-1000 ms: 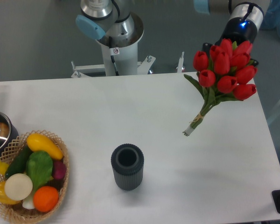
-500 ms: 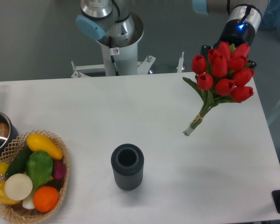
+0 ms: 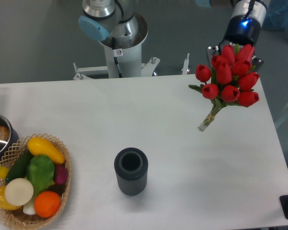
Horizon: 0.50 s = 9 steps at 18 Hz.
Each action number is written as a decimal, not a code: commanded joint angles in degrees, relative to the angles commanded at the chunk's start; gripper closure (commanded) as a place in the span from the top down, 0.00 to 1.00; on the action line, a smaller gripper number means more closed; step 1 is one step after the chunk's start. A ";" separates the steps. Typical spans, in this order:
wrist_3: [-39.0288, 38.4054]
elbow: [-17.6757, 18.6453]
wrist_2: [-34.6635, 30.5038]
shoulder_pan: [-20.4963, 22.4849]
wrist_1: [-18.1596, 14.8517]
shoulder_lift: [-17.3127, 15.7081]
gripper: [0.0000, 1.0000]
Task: Place the flowers on the table
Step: 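Hold the red tulip bouquet and swing it so the blooms hang downward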
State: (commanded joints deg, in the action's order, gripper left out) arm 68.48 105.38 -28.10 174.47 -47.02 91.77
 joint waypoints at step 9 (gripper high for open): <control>-3.27 -0.09 -26.10 -3.69 -0.09 -0.72 0.29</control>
State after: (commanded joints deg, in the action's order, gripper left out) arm 65.21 105.29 -54.20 170.77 -47.11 91.05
